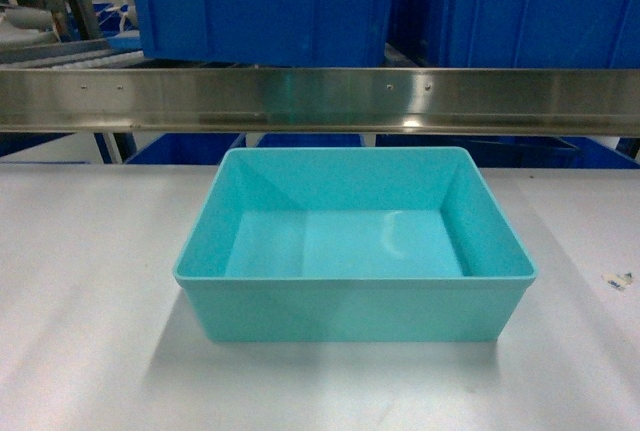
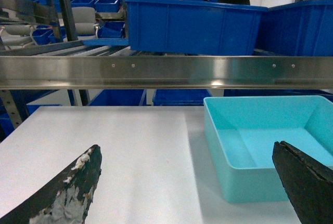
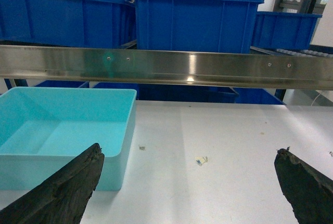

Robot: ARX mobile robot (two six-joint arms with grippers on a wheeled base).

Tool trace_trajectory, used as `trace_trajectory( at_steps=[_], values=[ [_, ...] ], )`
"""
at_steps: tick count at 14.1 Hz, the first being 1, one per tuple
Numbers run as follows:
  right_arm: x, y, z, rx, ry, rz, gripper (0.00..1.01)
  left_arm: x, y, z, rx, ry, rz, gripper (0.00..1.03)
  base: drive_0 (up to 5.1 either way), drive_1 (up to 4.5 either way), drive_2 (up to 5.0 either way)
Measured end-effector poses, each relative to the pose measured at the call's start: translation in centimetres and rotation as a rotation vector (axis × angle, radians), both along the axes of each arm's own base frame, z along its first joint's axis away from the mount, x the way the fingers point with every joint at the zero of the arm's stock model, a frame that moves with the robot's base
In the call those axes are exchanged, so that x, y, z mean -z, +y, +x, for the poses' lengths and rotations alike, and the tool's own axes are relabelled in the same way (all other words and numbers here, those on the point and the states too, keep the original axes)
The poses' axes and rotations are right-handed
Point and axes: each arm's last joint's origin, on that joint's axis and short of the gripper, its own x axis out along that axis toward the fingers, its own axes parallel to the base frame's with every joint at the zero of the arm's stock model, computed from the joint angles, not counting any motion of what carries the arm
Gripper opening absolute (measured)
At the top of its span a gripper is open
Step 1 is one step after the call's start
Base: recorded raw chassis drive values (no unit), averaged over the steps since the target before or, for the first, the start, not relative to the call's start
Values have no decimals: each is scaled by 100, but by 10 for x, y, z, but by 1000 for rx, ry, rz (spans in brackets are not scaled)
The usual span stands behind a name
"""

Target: Organize blue bins on left shelf correctly

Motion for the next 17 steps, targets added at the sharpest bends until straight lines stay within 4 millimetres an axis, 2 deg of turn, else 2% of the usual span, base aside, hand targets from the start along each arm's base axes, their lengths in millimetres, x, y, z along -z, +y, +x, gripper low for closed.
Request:
trace_trajectory(
  at_steps=[16,17],
  values=[
    [0,0,0,0,0,0,98,0,0,0,0,0,0,98,0,0,0],
    [-14,20,16,-41,-24,0,98,-5,16,14,-35,-14,-10,98,0,0,0]
  ],
)
